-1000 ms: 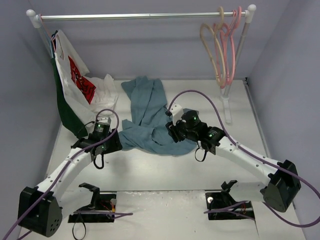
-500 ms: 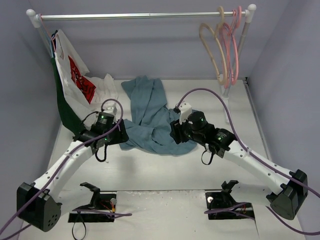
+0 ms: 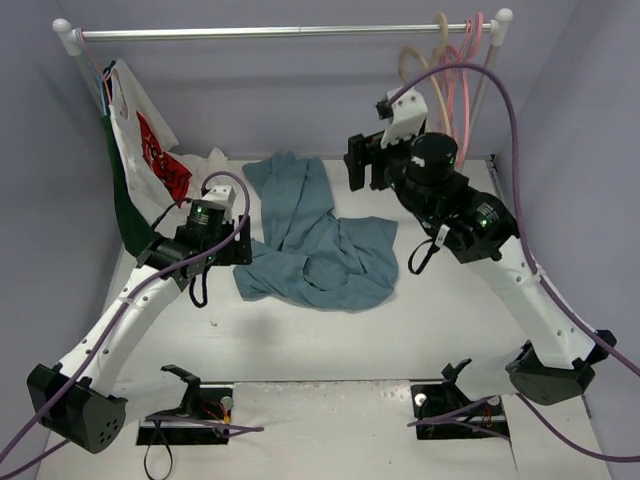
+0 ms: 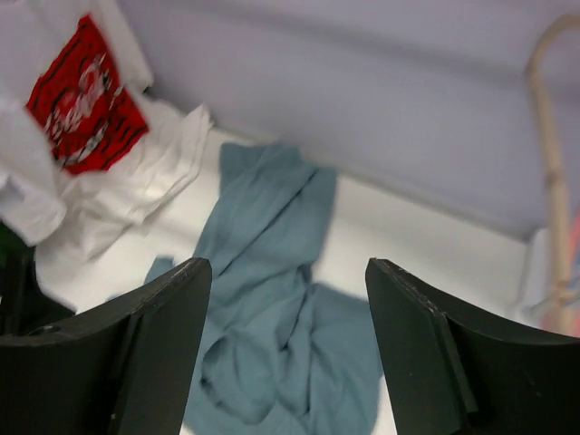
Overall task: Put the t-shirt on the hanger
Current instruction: Pick up the hanger from the clothesline.
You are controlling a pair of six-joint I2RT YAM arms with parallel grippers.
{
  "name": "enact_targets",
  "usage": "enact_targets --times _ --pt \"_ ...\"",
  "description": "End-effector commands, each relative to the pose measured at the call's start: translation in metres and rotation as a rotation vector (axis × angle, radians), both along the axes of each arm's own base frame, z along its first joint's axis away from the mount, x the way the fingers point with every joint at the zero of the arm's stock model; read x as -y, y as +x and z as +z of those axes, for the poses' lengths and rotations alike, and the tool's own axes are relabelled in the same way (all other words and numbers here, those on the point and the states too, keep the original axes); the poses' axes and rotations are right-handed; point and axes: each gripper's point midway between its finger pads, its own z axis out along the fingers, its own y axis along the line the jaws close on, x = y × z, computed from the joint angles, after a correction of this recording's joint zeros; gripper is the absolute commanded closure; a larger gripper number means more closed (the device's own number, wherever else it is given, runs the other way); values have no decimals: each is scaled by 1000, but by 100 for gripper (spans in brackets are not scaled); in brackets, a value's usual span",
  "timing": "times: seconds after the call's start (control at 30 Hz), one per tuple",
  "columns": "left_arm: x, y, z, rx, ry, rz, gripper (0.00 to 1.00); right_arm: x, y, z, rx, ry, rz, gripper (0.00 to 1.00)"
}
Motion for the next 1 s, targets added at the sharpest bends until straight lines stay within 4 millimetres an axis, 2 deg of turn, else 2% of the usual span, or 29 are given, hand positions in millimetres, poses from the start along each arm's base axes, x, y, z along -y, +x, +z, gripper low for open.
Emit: enact_targets --times 0.0,0.03,0.07,0.13,0.2,0.3,0.4,0.43,0.63,0.97 --pt "-10 -2 -4 32 69 -55 26 32 27 33 80 -57 -150 28" --pt "-9 -4 -9 40 60 -65 25 35 28 56 117 -23 -141 27" --pt "-3 -2 -5 87 19 -80 25 47 44 57 111 -25 -169 27" --pt "-4 -7 -21 71 5 -84 24 58 52 77 141 6 -172 27" --pt "-7 -10 -22 57 2 -78 24 71 68 76 141 -10 -216 26" --pt "-16 -11 -27 49 35 -48 24 83 81 80 155 -18 -246 26" --pt "-16 -13 -31 35 37 -54 24 94 93 75 150 -17 -276 28" --pt "-16 -13 -32 32 39 -53 24 103 99 74 151 -18 -300 28" --pt "-12 -14 -38 -2 30 -67 24 131 121 55 123 -39 -363 30" --pt "-12 -13 -43 -26 39 -68 25 145 139 18 43 -29 -357 35"
